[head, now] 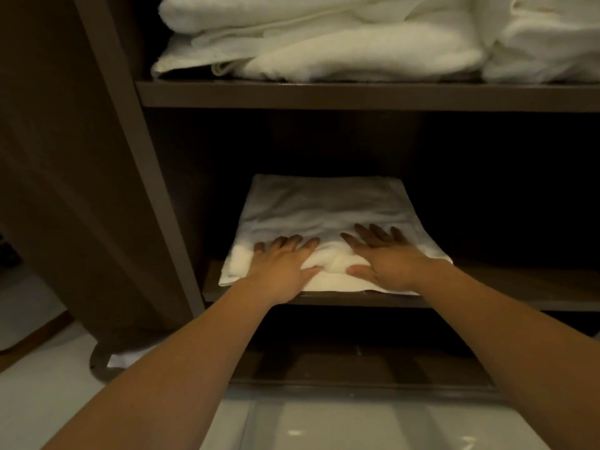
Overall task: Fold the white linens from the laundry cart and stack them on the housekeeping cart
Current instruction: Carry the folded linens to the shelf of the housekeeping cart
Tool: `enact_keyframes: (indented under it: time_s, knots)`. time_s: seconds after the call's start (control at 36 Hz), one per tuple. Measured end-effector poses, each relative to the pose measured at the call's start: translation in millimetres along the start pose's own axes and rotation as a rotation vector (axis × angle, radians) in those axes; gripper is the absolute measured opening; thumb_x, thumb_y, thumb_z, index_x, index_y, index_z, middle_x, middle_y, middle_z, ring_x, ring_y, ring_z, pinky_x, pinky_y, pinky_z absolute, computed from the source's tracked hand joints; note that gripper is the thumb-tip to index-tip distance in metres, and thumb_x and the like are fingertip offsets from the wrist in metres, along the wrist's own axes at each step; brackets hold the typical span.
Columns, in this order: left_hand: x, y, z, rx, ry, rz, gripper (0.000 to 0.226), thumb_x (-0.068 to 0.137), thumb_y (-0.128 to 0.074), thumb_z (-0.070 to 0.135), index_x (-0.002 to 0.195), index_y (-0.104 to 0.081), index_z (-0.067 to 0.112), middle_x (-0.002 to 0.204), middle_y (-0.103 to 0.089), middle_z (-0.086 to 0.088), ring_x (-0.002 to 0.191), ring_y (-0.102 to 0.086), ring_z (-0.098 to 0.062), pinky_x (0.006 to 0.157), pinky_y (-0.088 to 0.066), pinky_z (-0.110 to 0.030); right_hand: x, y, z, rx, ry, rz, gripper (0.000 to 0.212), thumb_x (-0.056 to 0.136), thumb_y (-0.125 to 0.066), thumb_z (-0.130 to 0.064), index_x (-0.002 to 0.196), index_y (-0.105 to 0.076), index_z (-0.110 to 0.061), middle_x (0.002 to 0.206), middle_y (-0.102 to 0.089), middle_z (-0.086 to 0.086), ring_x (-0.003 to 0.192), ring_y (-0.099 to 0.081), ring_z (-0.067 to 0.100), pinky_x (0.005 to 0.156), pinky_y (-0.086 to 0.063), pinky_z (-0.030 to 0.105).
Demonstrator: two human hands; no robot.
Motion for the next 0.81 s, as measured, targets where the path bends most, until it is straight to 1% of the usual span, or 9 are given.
enact_keyframes:
  time_s: [0.06,0.22,0.31,0.39,0.5,0.56,0.61,0.72,0.81]
  knots:
    - [10.5,-1.1,-7.8,-0.008,0.025,-0.024,0.062,0.097,-0.029,0.058,0.152,-0.006,0.040,0.160,-0.014,0.002,0.143,-0.018,-0.027,0.112,-0.018,-0.054,13.2,0.6,-0.3,0.008,-0.039,-0.014,0.070,0.092,-0.019,-0.069,0.148,0.014,-0.043,0.160,0.017,-0.002,0.147,0.013,0.024,0.118,0.006,0.047]
    - [18.9,-7.1,-14.1,-0.062,0.047,-0.104,0.063,0.098,-0.026,0.058,0.152,0.000,0.039,0.162,-0.002,0.004,0.148,-0.003,-0.023,0.117,-0.006,-0.053,28.3,-2.4,0.7,0.080,-0.132,-0.041,0.071,0.093,-0.022,-0.068,0.150,0.009,-0.040,0.161,0.015,0.001,0.148,0.009,0.028,0.119,0.001,0.048]
    - [-2.7,0.8,-4.7,-0.114,0.031,-0.100,0.058,0.101,-0.030,0.047,0.153,-0.008,0.033,0.162,-0.007,-0.002,0.148,-0.008,-0.024,0.118,-0.010,-0.048,7.7,8.7,-17.3,0.108,-0.118,0.053,0.071,0.095,-0.025,-0.063,0.153,-0.004,-0.028,0.161,-0.005,0.004,0.146,-0.012,0.028,0.118,-0.012,0.041]
    - [-35.1,27.5,-4.4,-0.233,0.035,-0.061,0.050,0.102,-0.039,0.033,0.150,-0.029,0.023,0.155,-0.031,-0.004,0.141,-0.030,-0.023,0.116,-0.023,-0.035,-18.6,45.2,-45.7,0.221,-0.042,0.110,0.059,0.099,-0.034,-0.051,0.149,-0.028,-0.020,0.154,-0.031,0.006,0.137,-0.035,0.026,0.110,-0.030,0.034]
    - [-89.1,97.4,-10.1,-0.378,0.172,-0.014,0.037,0.098,-0.048,0.027,0.132,-0.056,0.018,0.132,-0.058,-0.003,0.119,-0.055,-0.023,0.101,-0.044,-0.032,-56.6,116.4,-79.6,0.391,0.055,0.107,0.047,0.102,-0.036,-0.040,0.143,-0.042,-0.018,0.147,-0.044,0.003,0.131,-0.043,0.022,0.104,-0.033,0.029]
    - [-122.1,140.0,-10.5,-0.454,0.251,-0.004,0.035,0.093,-0.046,0.024,0.122,-0.064,0.016,0.118,-0.066,-0.006,0.104,-0.063,-0.026,0.089,-0.052,-0.034,-79.5,156.1,-93.6,0.457,0.097,0.109,0.046,0.101,-0.039,-0.040,0.140,-0.048,-0.017,0.142,-0.050,0.003,0.128,-0.048,0.022,0.101,-0.036,0.028]
    - [-155.0,185.8,-13.3,-0.500,0.331,0.003,0.033,0.091,-0.048,0.020,0.118,-0.067,0.014,0.109,-0.068,-0.007,0.095,-0.066,-0.026,0.084,-0.054,-0.032,-101.5,198.9,-106.4,0.519,0.128,0.094,0.046,0.099,-0.042,-0.042,0.136,-0.053,-0.017,0.138,-0.055,0.002,0.125,-0.051,0.022,0.100,-0.039,0.028]
    - [-214.5,293.0,-26.9,-0.500,0.515,0.023,0.029,0.095,-0.053,0.017,0.121,-0.065,0.018,0.114,-0.065,-0.003,0.101,-0.064,-0.022,0.087,-0.049,-0.027,-138.2,301.4,-136.3,0.576,0.200,0.084,0.039,0.098,-0.048,-0.037,0.131,-0.058,-0.018,0.129,-0.062,0.002,0.114,-0.058,0.020,0.092,-0.042,0.027]
    - [-257.3,379.4,-39.9,-0.540,0.662,0.109,0.031,0.095,-0.055,0.018,0.124,-0.063,0.017,0.120,-0.064,-0.002,0.106,-0.062,-0.022,0.093,-0.046,-0.026,-159.1,385.7,-164.0,0.618,0.280,0.062,0.039,0.098,-0.048,-0.036,0.132,-0.056,-0.019,0.124,-0.063,0.000,0.111,-0.059,0.020,0.089,-0.044,0.030]
Point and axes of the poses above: each hand's wrist, its own x-axis towards the middle knuckle, its own y-axis out of the back of the hand, z = x × y, the point moved 7 cm from there along x, towards the middle knuckle
